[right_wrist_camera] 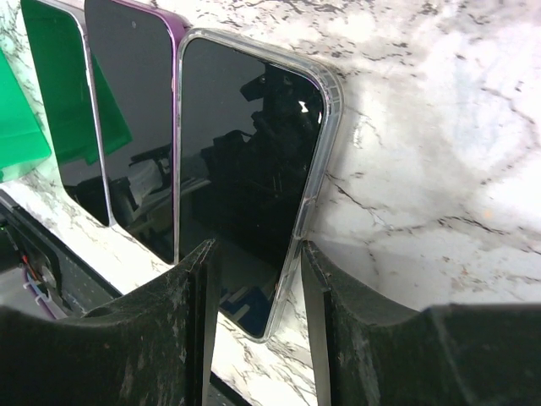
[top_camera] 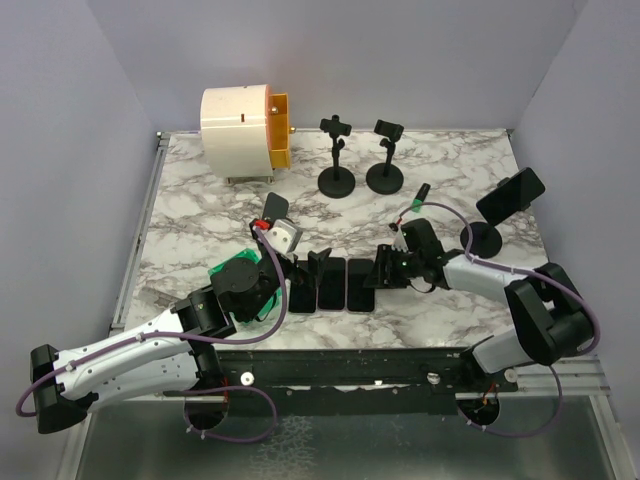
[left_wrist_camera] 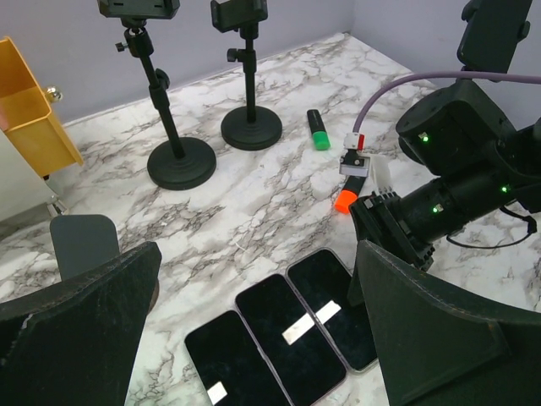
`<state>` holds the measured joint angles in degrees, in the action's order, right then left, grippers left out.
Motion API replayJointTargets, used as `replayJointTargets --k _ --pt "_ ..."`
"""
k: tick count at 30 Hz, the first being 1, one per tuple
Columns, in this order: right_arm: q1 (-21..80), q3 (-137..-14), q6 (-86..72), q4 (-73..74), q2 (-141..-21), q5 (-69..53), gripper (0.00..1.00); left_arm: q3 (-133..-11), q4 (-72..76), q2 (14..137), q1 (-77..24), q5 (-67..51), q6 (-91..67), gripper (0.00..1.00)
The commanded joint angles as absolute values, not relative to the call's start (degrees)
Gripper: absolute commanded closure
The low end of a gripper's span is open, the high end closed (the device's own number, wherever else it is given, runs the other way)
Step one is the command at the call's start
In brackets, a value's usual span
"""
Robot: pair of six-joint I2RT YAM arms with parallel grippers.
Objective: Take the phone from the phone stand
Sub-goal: Place the phone at the center of the board.
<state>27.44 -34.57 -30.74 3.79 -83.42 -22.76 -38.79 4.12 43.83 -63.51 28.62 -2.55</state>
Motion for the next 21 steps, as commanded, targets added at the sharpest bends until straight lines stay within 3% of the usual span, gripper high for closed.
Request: replayJointTargets --k 1,13,21 --pt "29.4 -36.0 -32.2 2.6 -85.9 -22.4 0.53 -38.7 3.9 43.7 -63.6 27.5 -2.9 0.01" --pt "32.3 -39.9 -33.4 1.6 -89.0 -22.0 0.53 -38.7 3.8 43.9 -63.6 28.0 -2.5 0.01" --pt "32.3 -47.5 -29.1 11.9 -78.4 -15.3 0.49 -38.6 3.8 44.0 -63.6 29.4 -2.3 0.01"
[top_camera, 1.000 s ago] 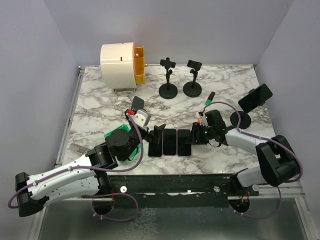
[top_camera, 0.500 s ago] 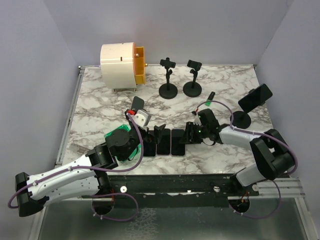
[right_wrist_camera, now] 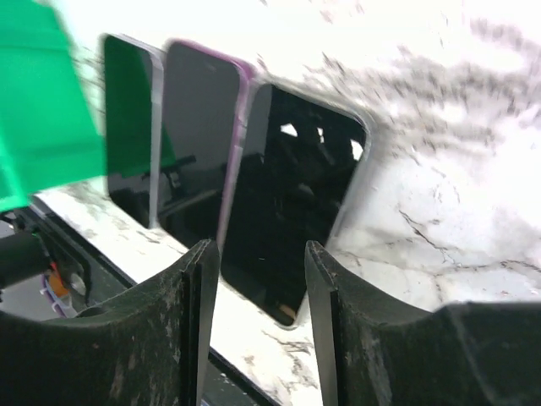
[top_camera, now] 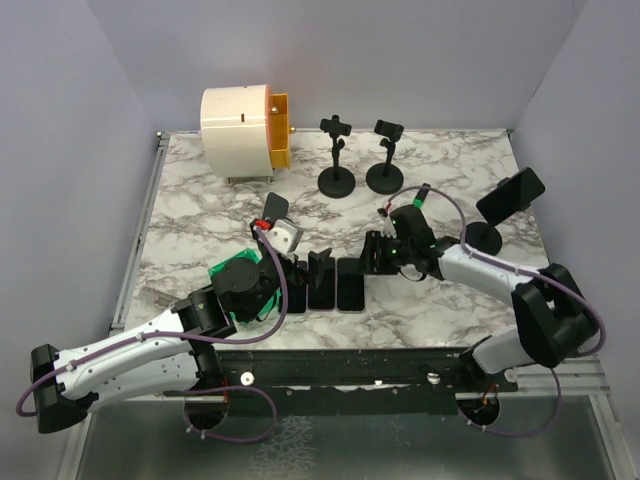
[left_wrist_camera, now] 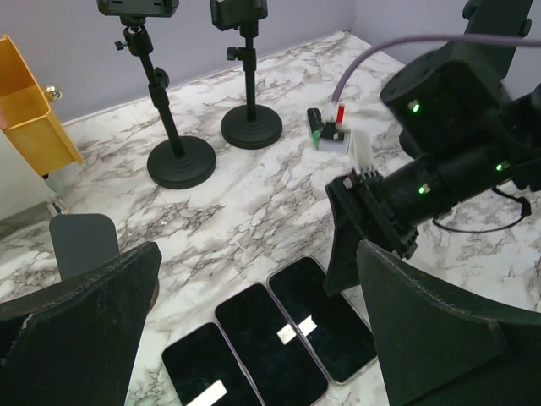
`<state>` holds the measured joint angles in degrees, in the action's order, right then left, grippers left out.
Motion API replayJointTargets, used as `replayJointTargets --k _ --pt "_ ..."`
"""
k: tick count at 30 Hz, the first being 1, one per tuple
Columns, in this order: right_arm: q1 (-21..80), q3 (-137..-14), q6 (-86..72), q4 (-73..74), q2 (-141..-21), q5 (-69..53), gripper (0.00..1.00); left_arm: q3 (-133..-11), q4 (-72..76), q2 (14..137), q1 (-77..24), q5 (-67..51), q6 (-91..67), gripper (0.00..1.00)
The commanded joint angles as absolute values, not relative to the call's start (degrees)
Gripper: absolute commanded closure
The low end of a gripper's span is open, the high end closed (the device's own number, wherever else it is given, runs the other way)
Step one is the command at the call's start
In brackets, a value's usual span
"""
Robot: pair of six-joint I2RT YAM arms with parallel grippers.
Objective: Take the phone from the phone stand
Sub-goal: Place the phone at the center of the board, then move the phone stand to the center of the board.
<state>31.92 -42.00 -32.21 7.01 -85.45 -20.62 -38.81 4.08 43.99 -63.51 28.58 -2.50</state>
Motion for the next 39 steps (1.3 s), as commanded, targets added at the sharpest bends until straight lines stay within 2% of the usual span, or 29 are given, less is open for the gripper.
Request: replayJointTargets --k 1,6,11,16,19,23,29,39 --pt "32.3 -48.2 -28.6 12.1 -76.5 -14.1 0.49 -38.6 3.8 43.9 -63.6 29.8 -2.4 0.01" --pt "32.3 -46.4 -25.1 3.8 -68.4 -11.8 0.46 -38.1 4.1 42.1 -63.6 34.7 -2.9 0.01" --pt "32.3 -43.6 -28.7 -10.0 -68.9 -16.5 0.45 -37.4 4.3 40.4 -63.7 42.4 -3.1 0.01" --pt "32.6 -44.6 -34.6 -24.2 -77.8 -24.6 0.45 -37.3 4.2 39.8 -63.6 45.4 -3.3 0.01" --pt "35.1 -46.0 -36.2 -32.9 -84.0 -23.4 0.45 -37.3 4.3 39.8 -63.6 45.5 -3.1 0.01" --pt "40.0 -52.0 -35.2 -36.3 -92.6 -18.6 0.45 -37.4 4.2 39.3 -63.6 45.8 -3.0 0.01" --pt "42.2 -57.9 -38.2 -43.1 -104.4 -12.7 0.45 -37.0 4.5 38.3 -63.7 46.3 -2.9 0.01" --pt "43.7 -67.5 -38.7 -41.2 -116.2 -6.6 0.46 -37.1 4.6 38.1 -63.7 46.6 -2.5 0.01"
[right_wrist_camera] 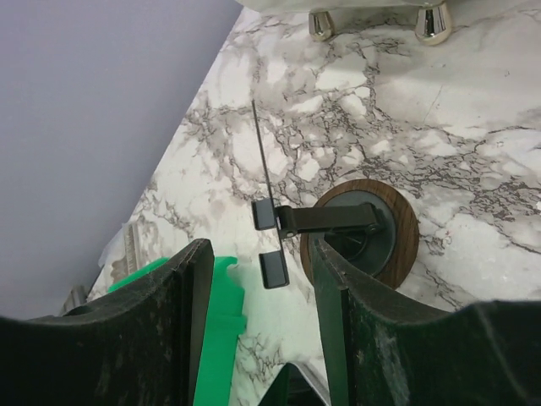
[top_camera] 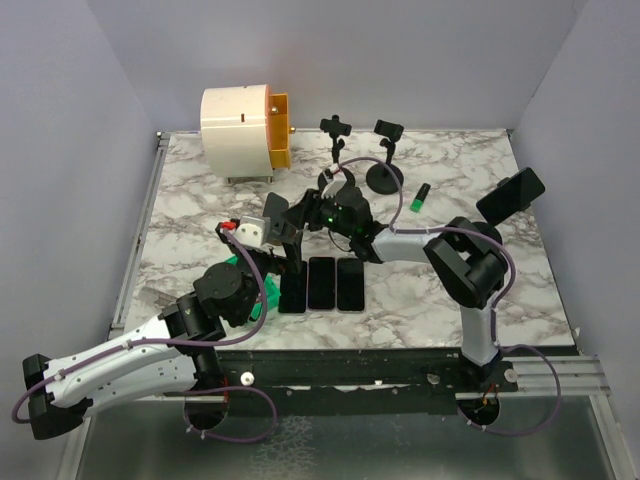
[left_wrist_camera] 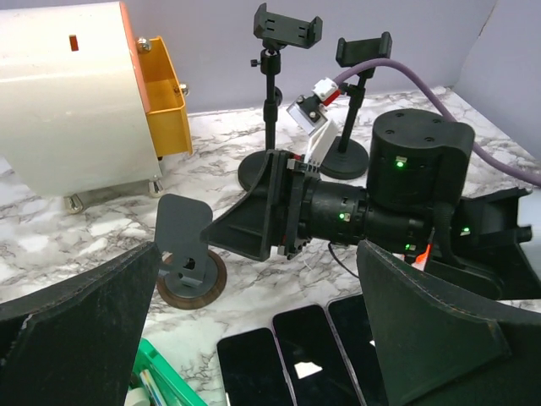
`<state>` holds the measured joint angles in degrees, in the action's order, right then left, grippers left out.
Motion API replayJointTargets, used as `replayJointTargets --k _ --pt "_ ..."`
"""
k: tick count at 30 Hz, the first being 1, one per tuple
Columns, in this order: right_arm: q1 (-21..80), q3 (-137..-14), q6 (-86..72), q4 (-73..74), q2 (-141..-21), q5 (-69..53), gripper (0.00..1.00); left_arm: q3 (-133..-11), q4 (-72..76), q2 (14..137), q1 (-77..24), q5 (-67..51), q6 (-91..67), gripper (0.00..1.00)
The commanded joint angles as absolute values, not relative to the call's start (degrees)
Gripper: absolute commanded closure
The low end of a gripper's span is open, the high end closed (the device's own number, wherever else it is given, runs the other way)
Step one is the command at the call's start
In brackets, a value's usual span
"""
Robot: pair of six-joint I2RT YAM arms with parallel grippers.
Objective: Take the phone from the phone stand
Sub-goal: Move the phone stand to the center of the board.
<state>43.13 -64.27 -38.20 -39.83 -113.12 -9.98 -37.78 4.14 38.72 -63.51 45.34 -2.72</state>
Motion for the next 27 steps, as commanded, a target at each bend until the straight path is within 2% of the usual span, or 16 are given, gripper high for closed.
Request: replayJointTargets --k 1,7,15,21,27 --pt "43.7 -68.2 -38.7 -41.0 -116.9 -6.8 0.45 -37.1 4.7 38.2 -63.6 46.2 -2.5 0.01" --pt "43.8 -70.9 -38.8 -41.5 -120.0 -8.0 0.51 -37.2 4.7 38.7 -63.6 44.8 -3.0 0.01" --pt "43.8 -72.6 -38.9 -41.2 -121.7 -8.5 0.73 -37.2 4.7 39.1 -63.6 44.2 -3.1 0.01" --pt "43.7 -70.4 -37.2 -42.6 -120.1 -6.2 0.98 -37.2 4.6 39.1 -63.6 44.1 -3.2 0.01" --pt "42.8 -66.5 -34.5 -45.8 -116.3 -1.6 1.00 -37.2 4.6 39.3 -63.6 43.9 -3.4 0.01"
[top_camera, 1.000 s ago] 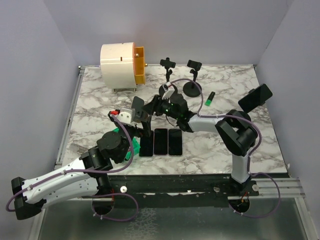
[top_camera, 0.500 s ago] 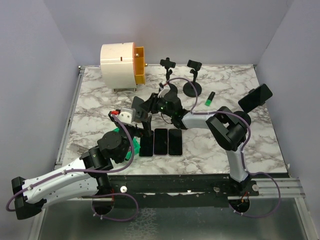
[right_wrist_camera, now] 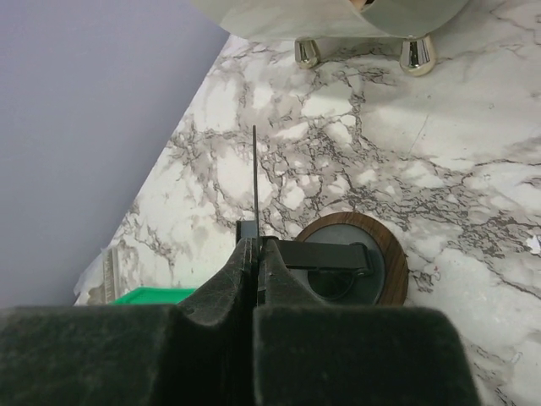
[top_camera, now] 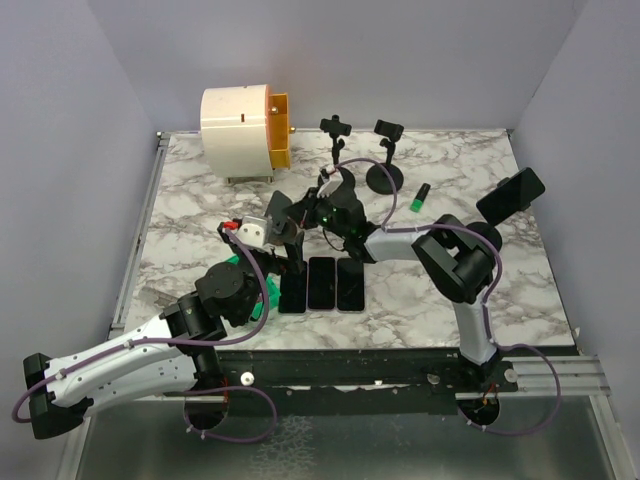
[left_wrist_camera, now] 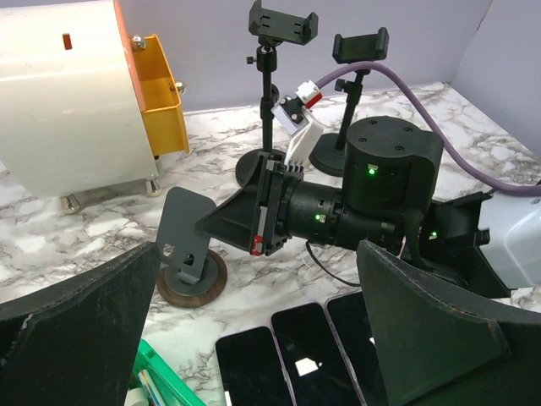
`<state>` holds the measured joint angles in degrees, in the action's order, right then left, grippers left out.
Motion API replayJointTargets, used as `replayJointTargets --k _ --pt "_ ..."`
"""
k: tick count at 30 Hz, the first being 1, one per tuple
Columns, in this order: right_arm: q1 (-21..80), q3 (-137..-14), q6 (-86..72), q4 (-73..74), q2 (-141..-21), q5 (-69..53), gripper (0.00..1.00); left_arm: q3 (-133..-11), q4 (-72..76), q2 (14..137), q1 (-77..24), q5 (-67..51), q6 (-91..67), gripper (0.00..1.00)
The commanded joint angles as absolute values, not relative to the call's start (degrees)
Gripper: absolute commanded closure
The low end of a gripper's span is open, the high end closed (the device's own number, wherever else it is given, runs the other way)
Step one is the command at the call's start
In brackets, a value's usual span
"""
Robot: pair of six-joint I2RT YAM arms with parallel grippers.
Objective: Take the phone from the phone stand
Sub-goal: Move the phone stand to the center of the board.
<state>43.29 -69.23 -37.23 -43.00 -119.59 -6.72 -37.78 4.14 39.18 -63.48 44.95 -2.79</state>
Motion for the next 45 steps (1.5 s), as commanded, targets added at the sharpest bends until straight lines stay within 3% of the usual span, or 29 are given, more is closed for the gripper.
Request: replayJointTargets --k 1,15,30,31,36,38,45 --pt "42.4 -65.9 -34.5 -46.6 -115.9 -1.3 1.00 -37.2 4.6 39.3 -63.6 43.8 -3.3 0.01" --pt "36.9 -64.6 -37.4 -55.8 -118.6 3.1 1.00 -37.2 4.6 39.9 -63.6 44.0 -3.2 0.01" --pt "36.0 -70.0 -36.8 -52.3 -123.1 1.1 0.99 -37.2 4.6 40.8 -63.6 44.2 -2.8 0.01" --pt "36.0 -69.9 -36.8 -51.7 -122.9 1.1 0.97 -37.2 4.6 40.8 -63.6 44.1 -2.8 0.01" --pt "36.1 -67.5 -36.2 -50.9 -121.1 1.2 0.61 -37.2 4.6 40.7 -63.5 44.0 -2.9 0.01" --pt "36.1 -66.3 -36.1 -50.8 -120.1 1.4 0.52 -37.2 4.6 40.6 -63.5 43.9 -3.0 0.01" --pt "36.0 -59.7 -34.6 -50.6 -113.3 1.5 0.41 -37.3 4.5 40.0 -63.5 43.4 -3.4 0.01"
